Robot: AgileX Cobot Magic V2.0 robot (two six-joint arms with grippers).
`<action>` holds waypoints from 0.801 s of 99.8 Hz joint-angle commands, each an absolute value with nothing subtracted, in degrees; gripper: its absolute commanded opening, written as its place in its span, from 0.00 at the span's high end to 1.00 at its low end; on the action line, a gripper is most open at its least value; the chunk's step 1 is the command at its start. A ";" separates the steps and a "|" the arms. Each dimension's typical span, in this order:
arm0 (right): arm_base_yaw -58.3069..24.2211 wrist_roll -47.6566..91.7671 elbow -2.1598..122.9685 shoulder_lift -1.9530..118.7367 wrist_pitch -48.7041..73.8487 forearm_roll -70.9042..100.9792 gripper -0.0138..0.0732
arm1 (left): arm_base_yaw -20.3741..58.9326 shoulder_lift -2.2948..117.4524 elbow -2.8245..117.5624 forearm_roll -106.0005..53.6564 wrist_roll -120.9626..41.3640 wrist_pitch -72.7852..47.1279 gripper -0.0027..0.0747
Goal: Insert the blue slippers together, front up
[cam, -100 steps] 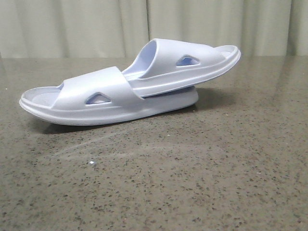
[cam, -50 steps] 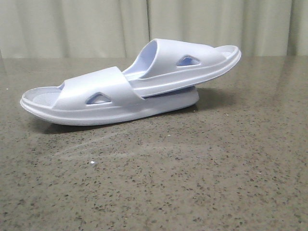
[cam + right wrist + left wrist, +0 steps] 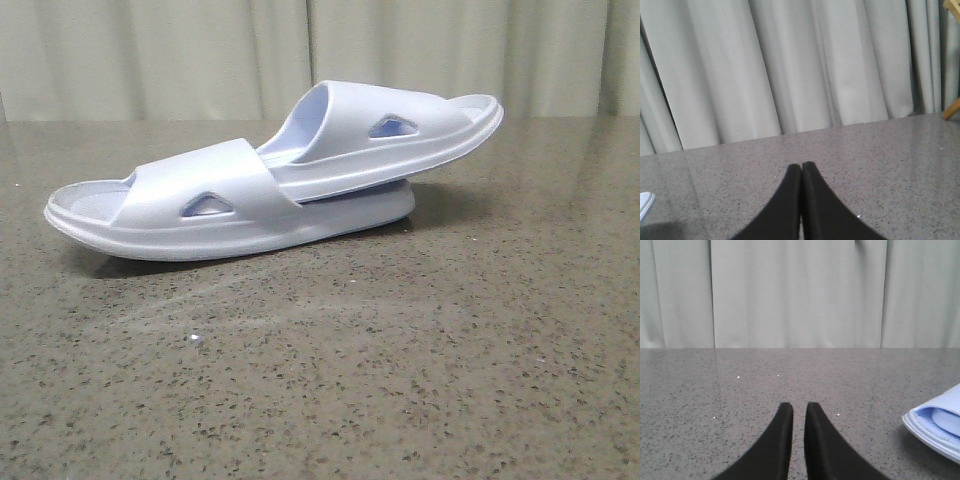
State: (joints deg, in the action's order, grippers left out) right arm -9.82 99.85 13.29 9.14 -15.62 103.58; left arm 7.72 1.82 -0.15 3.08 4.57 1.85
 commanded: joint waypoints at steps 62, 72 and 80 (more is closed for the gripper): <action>-9.78 99.87 14.81 9.64 -14.48 102.38 0.96 | 8.09 -1.89 -0.62 2.98 5.35 2.39 0.94; -9.78 99.87 14.81 9.64 -14.48 102.38 0.96 | 8.09 -1.89 -0.62 2.98 5.35 2.39 0.94; -9.78 99.87 14.81 9.64 -14.48 102.38 0.96 | 8.09 -1.89 -0.62 2.98 5.35 2.39 0.94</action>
State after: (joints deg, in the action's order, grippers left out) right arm -9.82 99.85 13.29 9.14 -15.75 103.58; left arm 7.72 -0.26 -0.15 3.17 4.90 -1.95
